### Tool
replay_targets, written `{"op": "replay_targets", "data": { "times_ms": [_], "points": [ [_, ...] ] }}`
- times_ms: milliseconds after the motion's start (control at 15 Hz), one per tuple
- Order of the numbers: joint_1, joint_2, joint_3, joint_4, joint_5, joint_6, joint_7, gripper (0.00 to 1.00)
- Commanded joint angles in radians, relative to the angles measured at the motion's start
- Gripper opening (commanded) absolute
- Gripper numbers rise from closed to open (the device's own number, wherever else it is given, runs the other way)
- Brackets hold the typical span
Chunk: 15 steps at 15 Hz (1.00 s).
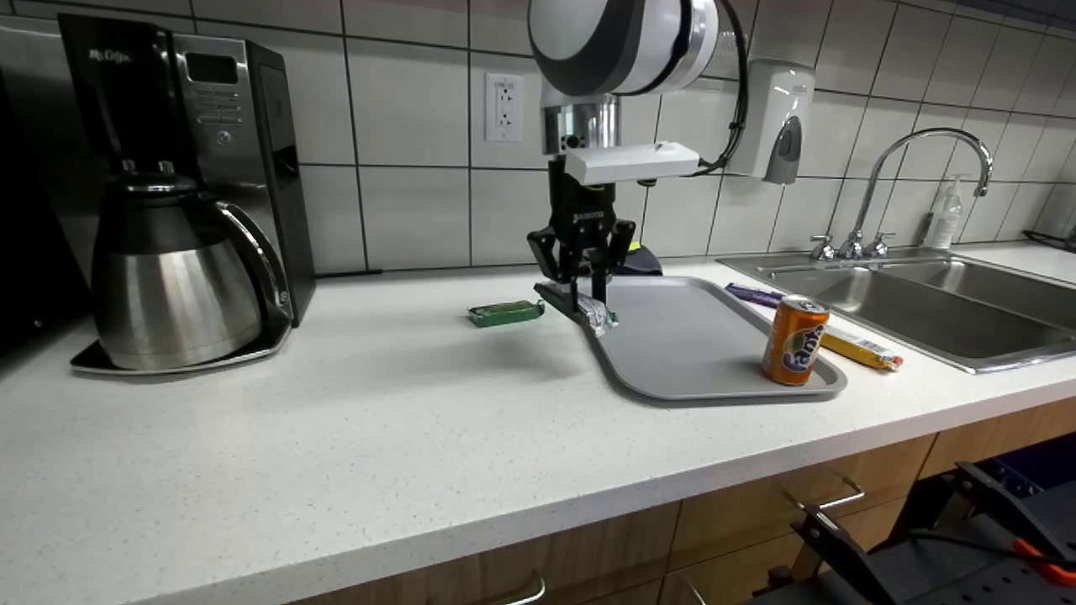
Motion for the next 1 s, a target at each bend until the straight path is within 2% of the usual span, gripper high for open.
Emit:
{"op": "replay_targets", "data": {
  "times_ms": [0, 333, 933],
  "points": [
    [-0.043, -0.062, -0.010, -0.059, 0.006, -0.026, 0.040, 0.14],
    [-0.074, -0.068, -0.027, -0.095, 0.006, -0.033, 0.073, 0.14],
    [-0.083, -0.039, -0.047, -0.112, -0.005, -0.054, 0.137, 0.14]
  ]
}}
